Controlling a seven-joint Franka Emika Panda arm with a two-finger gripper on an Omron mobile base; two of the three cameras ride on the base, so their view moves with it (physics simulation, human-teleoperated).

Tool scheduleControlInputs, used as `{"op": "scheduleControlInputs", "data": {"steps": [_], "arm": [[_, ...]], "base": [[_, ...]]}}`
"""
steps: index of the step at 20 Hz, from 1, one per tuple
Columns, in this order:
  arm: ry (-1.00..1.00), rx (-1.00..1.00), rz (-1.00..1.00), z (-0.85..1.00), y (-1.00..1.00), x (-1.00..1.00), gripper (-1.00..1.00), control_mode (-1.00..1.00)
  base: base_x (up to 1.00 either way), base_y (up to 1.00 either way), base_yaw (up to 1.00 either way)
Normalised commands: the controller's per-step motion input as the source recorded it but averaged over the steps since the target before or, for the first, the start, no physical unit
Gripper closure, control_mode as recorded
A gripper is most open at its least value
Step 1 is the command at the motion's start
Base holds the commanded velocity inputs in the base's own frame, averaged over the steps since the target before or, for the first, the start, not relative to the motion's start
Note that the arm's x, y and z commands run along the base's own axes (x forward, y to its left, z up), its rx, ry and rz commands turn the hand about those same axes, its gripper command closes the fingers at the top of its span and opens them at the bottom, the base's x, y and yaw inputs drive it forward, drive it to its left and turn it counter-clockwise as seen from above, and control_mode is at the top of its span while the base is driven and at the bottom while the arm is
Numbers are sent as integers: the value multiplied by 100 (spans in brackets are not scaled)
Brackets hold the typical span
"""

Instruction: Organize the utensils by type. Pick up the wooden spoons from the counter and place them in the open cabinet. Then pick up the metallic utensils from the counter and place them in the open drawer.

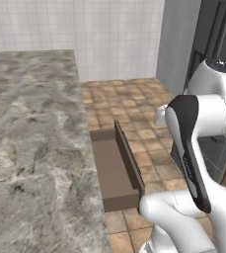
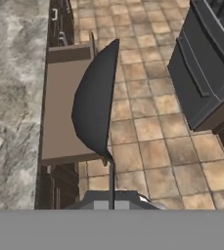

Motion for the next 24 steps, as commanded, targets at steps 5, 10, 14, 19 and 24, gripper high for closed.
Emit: {"op": "scheduleControlInputs", "data": {"steps": [5,10,14,19,24], "arm": [[8,0,0,-43,52,27,100,-100],[13,0,1,-57,45,43,100,-100],[19,0,10,-58,19,75,100,-100],[27,0,14,-38,0,74,100,-100],[17,0,6,-49,0,55,100,-100]], "base": [[0,0,0],[0,0,0],[0,0,0],[0,0,0],[0,0,0]]}}
